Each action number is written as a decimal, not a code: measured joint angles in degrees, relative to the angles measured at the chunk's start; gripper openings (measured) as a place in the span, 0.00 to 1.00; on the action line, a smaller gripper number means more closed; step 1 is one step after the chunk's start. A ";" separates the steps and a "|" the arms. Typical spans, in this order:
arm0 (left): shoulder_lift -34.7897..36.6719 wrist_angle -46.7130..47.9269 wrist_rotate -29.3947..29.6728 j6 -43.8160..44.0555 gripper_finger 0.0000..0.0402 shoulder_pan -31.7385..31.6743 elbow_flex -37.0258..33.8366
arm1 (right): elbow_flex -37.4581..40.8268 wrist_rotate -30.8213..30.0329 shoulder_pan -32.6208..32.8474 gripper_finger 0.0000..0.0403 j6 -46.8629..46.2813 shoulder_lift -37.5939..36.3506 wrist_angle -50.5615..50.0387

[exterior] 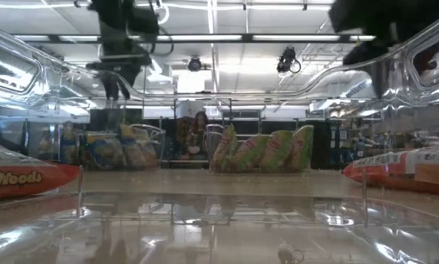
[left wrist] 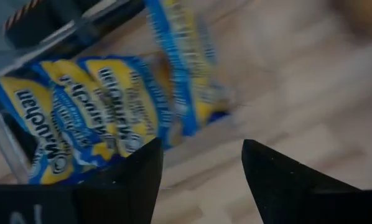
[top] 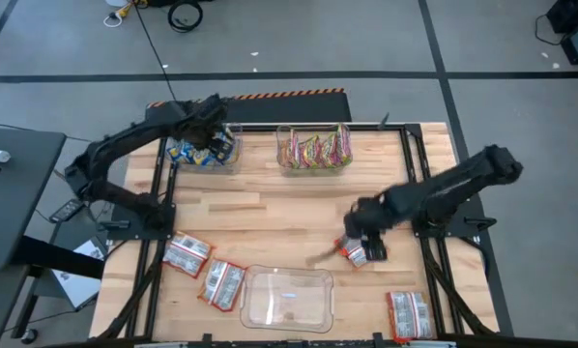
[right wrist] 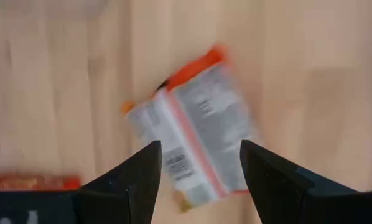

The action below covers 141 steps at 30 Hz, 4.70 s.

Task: Sort Maruchan noodles
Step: Put the orange noodle pack into the bottom transparent bin

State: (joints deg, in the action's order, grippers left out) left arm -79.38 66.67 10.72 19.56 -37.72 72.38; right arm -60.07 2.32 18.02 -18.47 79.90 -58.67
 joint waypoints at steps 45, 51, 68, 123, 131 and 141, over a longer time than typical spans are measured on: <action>15.49 -36.02 -1.48 3.63 0.71 42.62 -0.04 | -15.80 -3.39 -3.55 0.01 -2.28 -9.44 35.81; 11.09 -60.39 -11.13 -3.19 0.74 46.10 0.04 | -15.80 8.14 -4.34 0.01 0.51 -10.10 58.10; -2.41 -87.67 -29.75 -5.35 0.75 48.16 -0.04 | -15.85 17.80 -2.93 0.01 -5.93 -2.32 81.05; -10.27 -34.22 -10.16 58.03 0.22 71.76 7.72 | -9.09 -17.80 17.18 0.46 -37.40 -6.98 11.80; -21.88 -15.19 -10.55 74.92 0.20 73.44 24.46 | -7.76 -14.14 23.93 0.46 -43.48 -0.81 6.89; -32.34 -11.15 -18.63 84.10 0.21 72.46 27.69 | -7.74 -12.96 34.00 0.46 -50.01 7.60 3.99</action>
State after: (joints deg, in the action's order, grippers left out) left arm -111.72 55.52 -7.91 103.66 34.73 100.07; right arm -67.81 -10.64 52.02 -68.48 87.50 -54.68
